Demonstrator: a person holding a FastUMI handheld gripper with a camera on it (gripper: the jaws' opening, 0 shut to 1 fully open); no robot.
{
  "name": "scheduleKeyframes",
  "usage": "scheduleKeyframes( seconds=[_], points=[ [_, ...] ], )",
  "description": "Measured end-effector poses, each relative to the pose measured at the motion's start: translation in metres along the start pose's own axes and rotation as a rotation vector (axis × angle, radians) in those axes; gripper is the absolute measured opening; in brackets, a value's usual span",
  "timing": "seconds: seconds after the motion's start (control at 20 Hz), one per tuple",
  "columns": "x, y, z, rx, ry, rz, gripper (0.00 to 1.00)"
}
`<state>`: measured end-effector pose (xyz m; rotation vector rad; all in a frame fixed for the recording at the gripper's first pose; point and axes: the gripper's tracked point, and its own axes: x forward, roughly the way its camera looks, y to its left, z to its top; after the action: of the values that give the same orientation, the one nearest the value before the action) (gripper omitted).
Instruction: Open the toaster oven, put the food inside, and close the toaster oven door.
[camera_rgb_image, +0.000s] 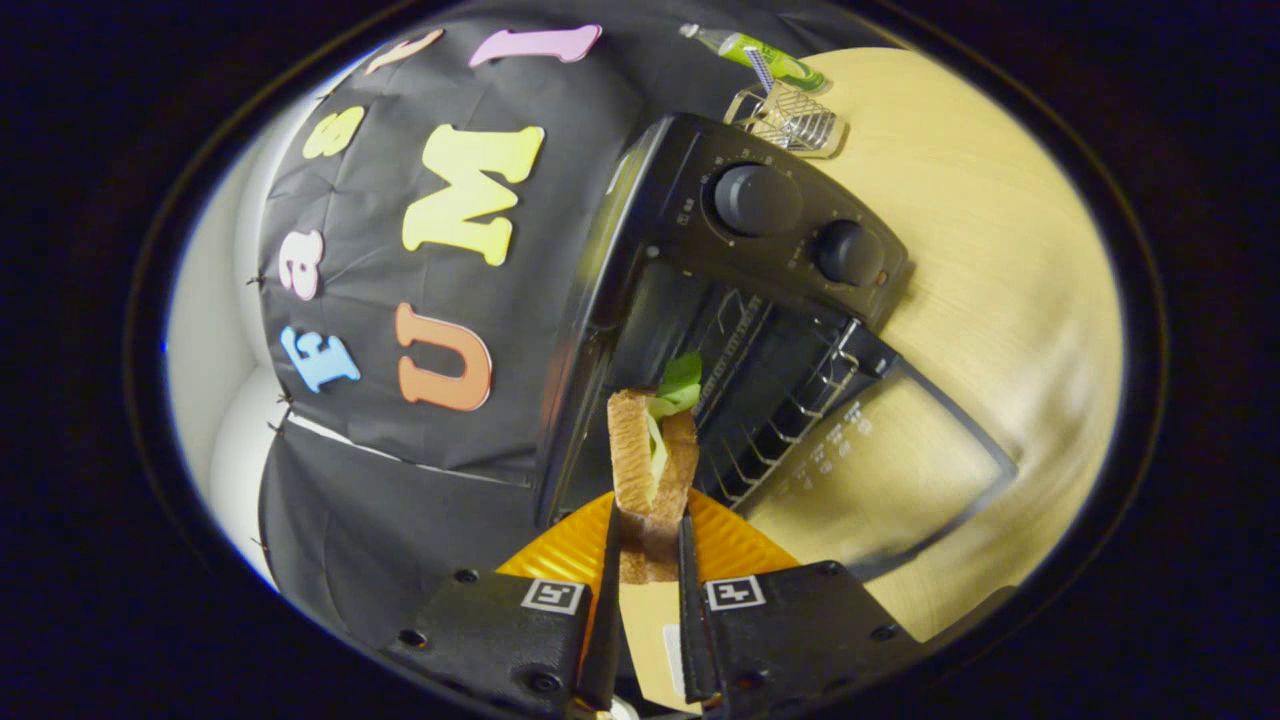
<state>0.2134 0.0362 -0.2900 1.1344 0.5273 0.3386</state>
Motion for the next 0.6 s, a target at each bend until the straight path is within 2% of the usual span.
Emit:
scheduleKeyframes(
  seconds=[0.3,0.45,0.6],
  points=[
    [0.063,-0.005,0.017,0.031,-0.100,0.063,0.31],
    [0.082,-0.006,0.018,0.034,-0.106,0.060,0.31],
    [0.090,-0.007,0.016,0.010,-0.088,0.030,0.41]
  ],
)
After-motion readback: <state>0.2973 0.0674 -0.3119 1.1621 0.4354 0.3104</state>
